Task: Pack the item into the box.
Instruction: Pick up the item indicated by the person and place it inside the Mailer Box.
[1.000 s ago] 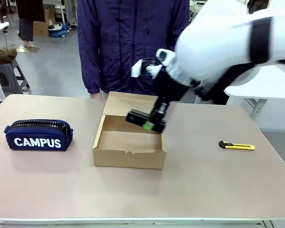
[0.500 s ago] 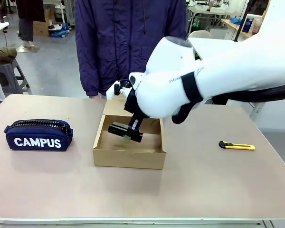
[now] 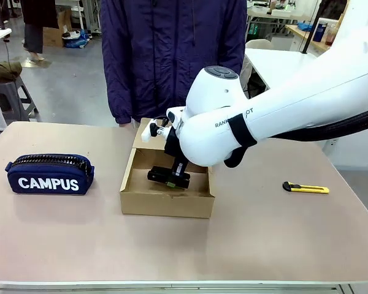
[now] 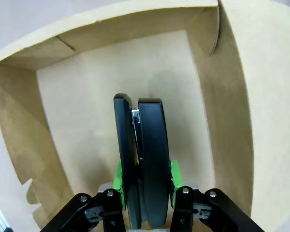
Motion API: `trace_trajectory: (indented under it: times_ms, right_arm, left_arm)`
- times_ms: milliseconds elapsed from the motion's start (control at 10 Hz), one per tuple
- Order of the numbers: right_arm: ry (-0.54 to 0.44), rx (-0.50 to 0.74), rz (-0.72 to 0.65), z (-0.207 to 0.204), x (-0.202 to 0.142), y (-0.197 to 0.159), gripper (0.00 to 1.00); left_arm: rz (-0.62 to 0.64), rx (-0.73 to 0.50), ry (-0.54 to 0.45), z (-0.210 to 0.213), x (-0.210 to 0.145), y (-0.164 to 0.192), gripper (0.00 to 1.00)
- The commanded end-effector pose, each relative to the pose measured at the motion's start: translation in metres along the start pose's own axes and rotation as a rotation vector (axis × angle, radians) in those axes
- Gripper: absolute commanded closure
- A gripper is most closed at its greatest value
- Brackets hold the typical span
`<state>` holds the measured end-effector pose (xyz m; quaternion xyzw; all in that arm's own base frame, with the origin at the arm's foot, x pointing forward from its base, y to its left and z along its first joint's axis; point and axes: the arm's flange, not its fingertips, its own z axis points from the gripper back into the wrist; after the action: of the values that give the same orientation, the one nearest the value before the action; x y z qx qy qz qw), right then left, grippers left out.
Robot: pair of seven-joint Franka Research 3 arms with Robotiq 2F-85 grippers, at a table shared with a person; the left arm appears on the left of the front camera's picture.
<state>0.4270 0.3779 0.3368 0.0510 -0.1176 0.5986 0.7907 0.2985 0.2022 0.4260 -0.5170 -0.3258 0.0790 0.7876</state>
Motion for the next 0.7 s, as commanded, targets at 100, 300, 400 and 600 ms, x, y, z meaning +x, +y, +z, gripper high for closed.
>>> trace_trajectory:
  times_ms: [100,300,400,600]
  right_arm:
    - [0.037,-0.016,-0.007,0.0069,0.0047,0.0026,1.0]
    - [0.044,-0.021,0.008,0.0064,0.0048,0.0013,0.02]
    - [0.045,-0.02,0.007,0.0065,0.0036,0.0006,0.0]
    - [0.049,-0.018,0.011,0.0073,0.0028,0.0007,0.0]
  left_arm:
    - [-0.014,-0.02,-0.014,-0.0002,0.0007,-0.0008,0.0]
    - [-0.014,-0.02,-0.014,-0.0002,0.0007,-0.0008,0.0]
    - [-0.014,-0.02,-0.014,-0.0002,0.0007,-0.0008,0.0]
    - [-0.014,-0.02,-0.014,-0.0002,0.0007,-0.0008,0.0]
